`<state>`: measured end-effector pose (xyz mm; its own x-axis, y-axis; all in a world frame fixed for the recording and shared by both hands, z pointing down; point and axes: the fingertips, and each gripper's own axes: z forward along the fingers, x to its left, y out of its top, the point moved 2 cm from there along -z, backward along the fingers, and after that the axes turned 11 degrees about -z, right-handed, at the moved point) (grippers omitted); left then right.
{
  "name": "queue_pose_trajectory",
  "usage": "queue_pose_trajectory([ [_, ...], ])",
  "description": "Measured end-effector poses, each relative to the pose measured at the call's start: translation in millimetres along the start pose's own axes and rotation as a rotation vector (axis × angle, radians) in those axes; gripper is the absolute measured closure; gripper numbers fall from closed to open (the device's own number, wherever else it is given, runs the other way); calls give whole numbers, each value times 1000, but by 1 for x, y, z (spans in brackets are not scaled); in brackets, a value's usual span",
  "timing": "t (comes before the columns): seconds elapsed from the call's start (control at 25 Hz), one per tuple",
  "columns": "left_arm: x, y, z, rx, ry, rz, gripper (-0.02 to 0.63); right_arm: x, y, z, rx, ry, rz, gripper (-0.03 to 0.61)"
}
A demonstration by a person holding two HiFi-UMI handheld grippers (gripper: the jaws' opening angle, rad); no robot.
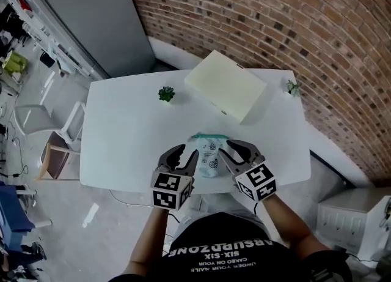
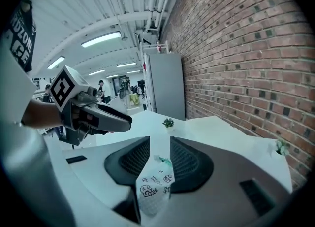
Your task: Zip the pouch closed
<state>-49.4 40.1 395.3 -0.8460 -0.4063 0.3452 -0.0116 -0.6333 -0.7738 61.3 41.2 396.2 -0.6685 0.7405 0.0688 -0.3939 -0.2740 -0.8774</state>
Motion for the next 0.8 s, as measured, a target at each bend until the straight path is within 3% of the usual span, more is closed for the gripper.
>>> queue_pose_trajectory([
  [0.44, 26, 1, 44, 100, 78, 31, 472, -33, -10, 50, 62, 196, -139, 462],
  [0.8, 45, -20, 75, 207, 47, 23, 472, -43, -26, 100, 149, 300, -272, 453],
])
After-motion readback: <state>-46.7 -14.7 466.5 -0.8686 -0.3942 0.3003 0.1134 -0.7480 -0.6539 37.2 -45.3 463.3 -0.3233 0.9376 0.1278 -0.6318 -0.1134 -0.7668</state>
